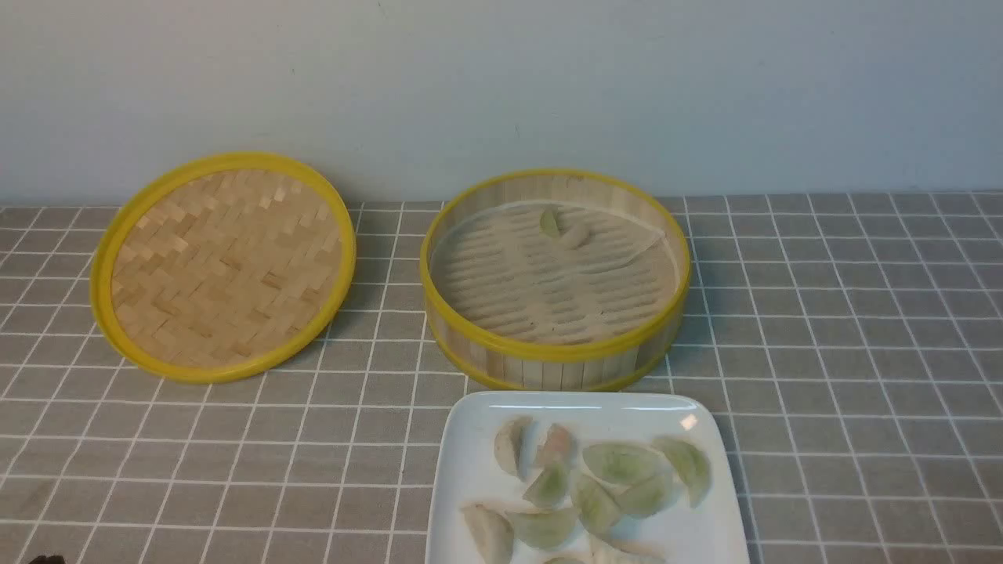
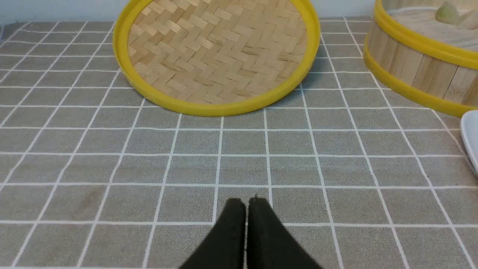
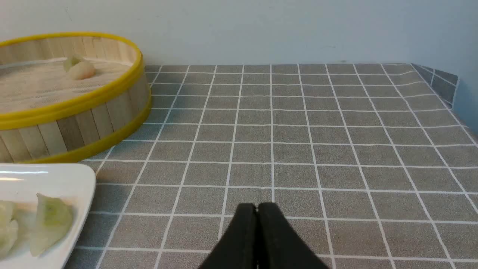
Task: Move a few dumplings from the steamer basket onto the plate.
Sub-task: Use the right arm to grab a dumpling from inside the steamer
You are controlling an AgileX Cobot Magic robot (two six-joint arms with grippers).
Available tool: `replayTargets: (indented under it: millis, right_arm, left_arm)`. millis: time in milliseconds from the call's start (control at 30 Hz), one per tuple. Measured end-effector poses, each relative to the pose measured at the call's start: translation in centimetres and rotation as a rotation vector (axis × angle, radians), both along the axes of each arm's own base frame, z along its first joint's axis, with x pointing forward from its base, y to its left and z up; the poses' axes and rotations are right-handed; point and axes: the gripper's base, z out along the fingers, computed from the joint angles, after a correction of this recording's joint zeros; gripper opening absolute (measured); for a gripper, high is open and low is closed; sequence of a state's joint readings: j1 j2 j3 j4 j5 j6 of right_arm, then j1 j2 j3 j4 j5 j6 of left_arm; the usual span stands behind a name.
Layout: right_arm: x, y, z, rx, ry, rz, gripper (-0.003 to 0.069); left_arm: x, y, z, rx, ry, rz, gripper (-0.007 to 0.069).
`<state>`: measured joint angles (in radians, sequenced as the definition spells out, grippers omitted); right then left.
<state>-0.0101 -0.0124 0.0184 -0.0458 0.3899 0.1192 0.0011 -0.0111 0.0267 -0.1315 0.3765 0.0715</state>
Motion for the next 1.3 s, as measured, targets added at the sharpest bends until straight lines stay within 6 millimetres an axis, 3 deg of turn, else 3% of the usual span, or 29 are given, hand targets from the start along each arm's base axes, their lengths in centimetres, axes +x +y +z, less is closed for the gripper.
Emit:
replayTargets:
  millis: [1167, 1300]
  right_arm:
    - [0.0, 0.0, 0.01, -0.002, -0.001, 0.0, -0.0015]
    - [0.11, 0.17, 0.21, 0.099, -0.046, 0.0, -0.0015]
  left_arm:
    - [0.0, 0.0, -0.01, -0.002, 0.001, 0.0, -0.0005]
    - [0.0, 0.0, -0.01, -0.002, 0.001, 0.0, -0.0005]
